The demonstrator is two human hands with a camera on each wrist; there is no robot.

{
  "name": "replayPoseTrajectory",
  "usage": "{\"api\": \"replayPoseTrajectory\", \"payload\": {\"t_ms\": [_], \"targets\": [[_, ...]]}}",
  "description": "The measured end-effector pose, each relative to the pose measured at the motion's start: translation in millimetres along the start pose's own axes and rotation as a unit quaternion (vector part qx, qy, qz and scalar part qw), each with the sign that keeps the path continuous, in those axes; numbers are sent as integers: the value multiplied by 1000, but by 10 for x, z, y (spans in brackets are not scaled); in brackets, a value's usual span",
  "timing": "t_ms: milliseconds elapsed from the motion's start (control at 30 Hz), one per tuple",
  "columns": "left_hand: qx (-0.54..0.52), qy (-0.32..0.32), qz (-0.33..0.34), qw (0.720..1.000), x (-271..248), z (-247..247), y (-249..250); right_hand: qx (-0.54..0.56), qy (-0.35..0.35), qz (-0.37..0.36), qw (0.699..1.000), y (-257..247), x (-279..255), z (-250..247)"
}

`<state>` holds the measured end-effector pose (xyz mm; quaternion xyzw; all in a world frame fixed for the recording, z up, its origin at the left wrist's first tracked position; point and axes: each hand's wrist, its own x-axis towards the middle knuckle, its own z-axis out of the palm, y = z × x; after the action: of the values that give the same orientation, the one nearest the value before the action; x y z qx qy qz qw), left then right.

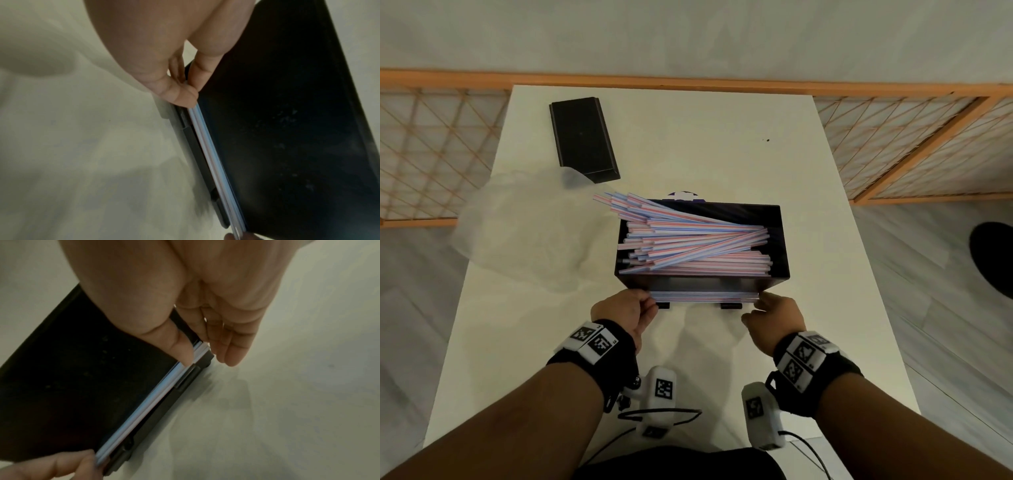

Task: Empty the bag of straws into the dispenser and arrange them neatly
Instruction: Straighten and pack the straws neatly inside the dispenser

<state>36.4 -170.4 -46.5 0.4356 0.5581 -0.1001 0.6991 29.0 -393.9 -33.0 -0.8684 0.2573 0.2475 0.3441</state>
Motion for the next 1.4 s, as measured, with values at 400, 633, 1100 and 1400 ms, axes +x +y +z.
{"api": "replayPoseTrajectory", "payload": {"t_ms": [400, 633, 1100, 1400], "targets": [[-8, -38, 7, 999, -28, -33, 17, 155, 35, 38, 987, -18, 39, 59], [-4, -34, 13, 999, -3, -72, 21, 153, 44, 38, 987, 46, 59, 51], [139, -169, 181, 959, -338, -373, 344, -245, 102, -206, 942, -241, -412, -158], [108, -299, 279, 906, -794, -408, 684, -251, 129, -517, 808, -735, -719, -41]]}}
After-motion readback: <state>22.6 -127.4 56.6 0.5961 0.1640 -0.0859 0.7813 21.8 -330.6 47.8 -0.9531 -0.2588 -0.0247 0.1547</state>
